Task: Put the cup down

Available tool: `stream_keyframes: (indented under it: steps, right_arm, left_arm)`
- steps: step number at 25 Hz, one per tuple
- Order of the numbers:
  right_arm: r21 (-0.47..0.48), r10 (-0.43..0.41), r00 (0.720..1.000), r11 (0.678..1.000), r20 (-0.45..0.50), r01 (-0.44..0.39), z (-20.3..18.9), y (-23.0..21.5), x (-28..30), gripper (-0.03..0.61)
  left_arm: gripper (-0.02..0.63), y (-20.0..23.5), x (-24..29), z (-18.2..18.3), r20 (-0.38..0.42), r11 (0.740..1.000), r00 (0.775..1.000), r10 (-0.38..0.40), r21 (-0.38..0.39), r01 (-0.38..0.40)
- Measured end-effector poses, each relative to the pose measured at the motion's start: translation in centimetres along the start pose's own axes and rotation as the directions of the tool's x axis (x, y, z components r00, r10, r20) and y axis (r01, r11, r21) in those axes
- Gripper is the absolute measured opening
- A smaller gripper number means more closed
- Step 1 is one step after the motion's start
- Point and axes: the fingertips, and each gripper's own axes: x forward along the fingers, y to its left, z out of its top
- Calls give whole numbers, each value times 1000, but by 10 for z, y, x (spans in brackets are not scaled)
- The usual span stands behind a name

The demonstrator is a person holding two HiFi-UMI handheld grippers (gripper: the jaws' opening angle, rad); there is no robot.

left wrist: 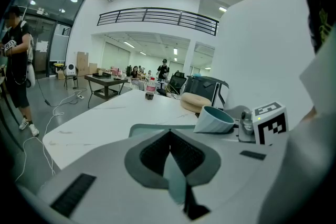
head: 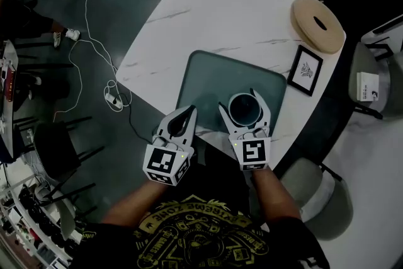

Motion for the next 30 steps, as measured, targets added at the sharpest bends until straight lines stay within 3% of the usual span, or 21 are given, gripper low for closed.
stream_keyframes:
  steps: [30]
  right_arm:
    - [6,-57,998,998,-39,57,-26,-6,23,380]
  left_arm:
    - [11,16,10,6,-14,998,998,-68,-17,68]
